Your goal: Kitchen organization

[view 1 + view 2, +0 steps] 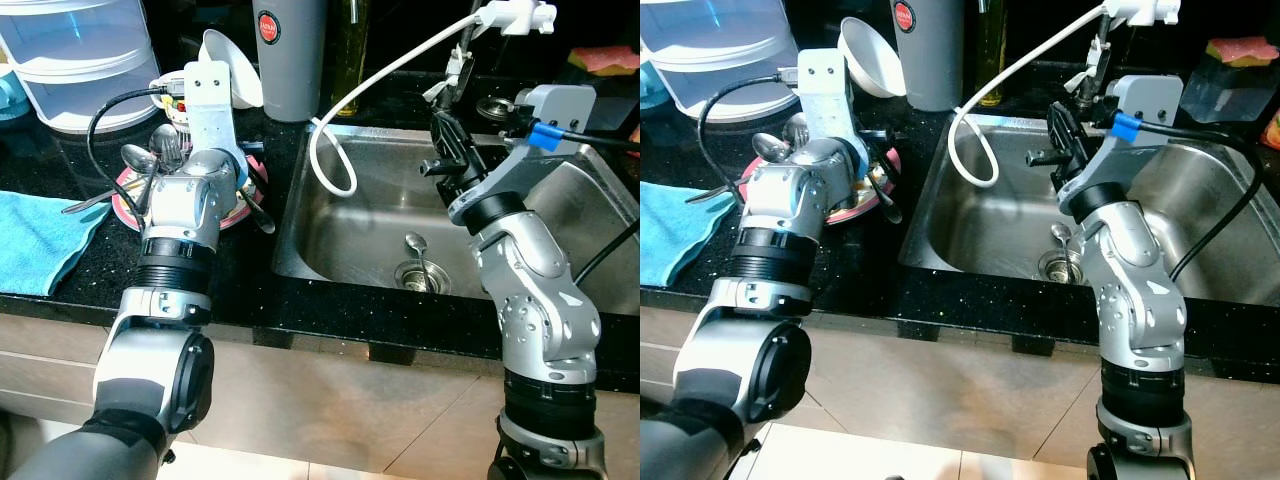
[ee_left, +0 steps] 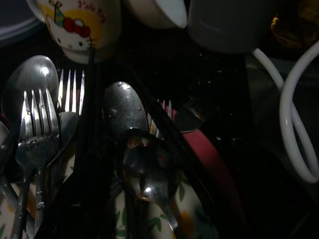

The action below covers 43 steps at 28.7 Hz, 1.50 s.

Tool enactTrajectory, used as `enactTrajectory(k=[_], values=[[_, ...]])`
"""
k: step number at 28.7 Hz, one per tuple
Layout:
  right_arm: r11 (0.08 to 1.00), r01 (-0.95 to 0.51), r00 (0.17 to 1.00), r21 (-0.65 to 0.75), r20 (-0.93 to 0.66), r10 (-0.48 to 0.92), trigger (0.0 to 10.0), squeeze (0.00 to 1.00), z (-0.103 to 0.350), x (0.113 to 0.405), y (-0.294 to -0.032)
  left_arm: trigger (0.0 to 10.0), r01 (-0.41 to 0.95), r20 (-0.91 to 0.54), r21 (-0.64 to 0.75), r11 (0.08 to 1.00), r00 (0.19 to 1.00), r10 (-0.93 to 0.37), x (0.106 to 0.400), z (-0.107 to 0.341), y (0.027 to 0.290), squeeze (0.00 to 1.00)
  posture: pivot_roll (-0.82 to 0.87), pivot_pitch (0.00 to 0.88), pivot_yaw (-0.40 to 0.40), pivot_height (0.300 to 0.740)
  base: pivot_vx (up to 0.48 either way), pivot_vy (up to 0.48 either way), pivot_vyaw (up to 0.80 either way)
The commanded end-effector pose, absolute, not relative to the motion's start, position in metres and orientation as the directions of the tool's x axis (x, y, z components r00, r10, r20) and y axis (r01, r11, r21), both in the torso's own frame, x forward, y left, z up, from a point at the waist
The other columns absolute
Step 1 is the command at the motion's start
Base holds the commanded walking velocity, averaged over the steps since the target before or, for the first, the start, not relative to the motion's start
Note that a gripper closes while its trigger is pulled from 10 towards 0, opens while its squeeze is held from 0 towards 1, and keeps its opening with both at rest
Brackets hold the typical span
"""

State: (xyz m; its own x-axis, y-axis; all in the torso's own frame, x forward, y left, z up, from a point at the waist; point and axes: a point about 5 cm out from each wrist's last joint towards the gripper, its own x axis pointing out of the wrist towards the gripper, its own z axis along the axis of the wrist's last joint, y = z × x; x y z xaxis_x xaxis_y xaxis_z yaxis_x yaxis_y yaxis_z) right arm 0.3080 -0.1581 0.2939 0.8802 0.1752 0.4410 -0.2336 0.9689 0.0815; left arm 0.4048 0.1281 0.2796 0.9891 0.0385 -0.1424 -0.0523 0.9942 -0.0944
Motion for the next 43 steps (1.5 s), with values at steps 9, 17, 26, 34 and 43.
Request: enactTrajectory(k=[9, 17, 26, 34, 43], values=[[0.972, -0.223, 0.877, 0.074, 0.450, 0.167, 10.0, 0.00, 0.297, 0.309, -0.160, 5.8, -0.043, -0.195, -0.122, 0.992, 0.981, 0.018, 0.420, 0.265, 0.126, 0.00, 0.03, 0.096, 0.047, 0.740, 0.000, 0.000, 0.00], [0.974, -0.214, 0.878, 0.074, 0.452, 0.159, 10.0, 0.00, 0.297, 0.307, -0.163, 4.2, -0.045, -0.240, -0.142, 0.989, 0.971, 0.010, 0.422, 0.253, 0.123, 0.00, 0.02, 0.100, 0.051, 0.740, 0.000, 0.000, 0.00], [0.973, -0.218, 0.878, 0.077, 0.450, 0.161, 10.0, 0.00, 0.297, 0.308, -0.162, 0.0, -0.118, -0.242, -0.143, 0.983, 0.967, 0.081, 0.424, 0.254, 0.134, 0.00, 0.03, 0.100, 0.049, 0.740, 0.000, 0.000, 0.00], [0.973, -0.218, 0.878, 0.077, 0.450, 0.161, 10.0, 0.00, 0.297, 0.308, -0.162, 0.0, -0.190, -0.204, -0.107, 0.976, 0.965, 0.166, 0.423, 0.260, 0.144, 0.00, 0.03, 0.098, 0.046, 0.740, 0.000, 0.000, 0.00], [0.973, -0.218, 0.877, 0.080, 0.454, 0.159, 10.0, 0.00, 0.297, 0.309, -0.162, 1.6, -0.217, -0.116, -0.092, 0.972, 0.972, 0.206, 0.422, 0.276, 0.144, 0.00, 0.05, 0.101, 0.048, 0.740, 0.000, 0.000, 0.00]])
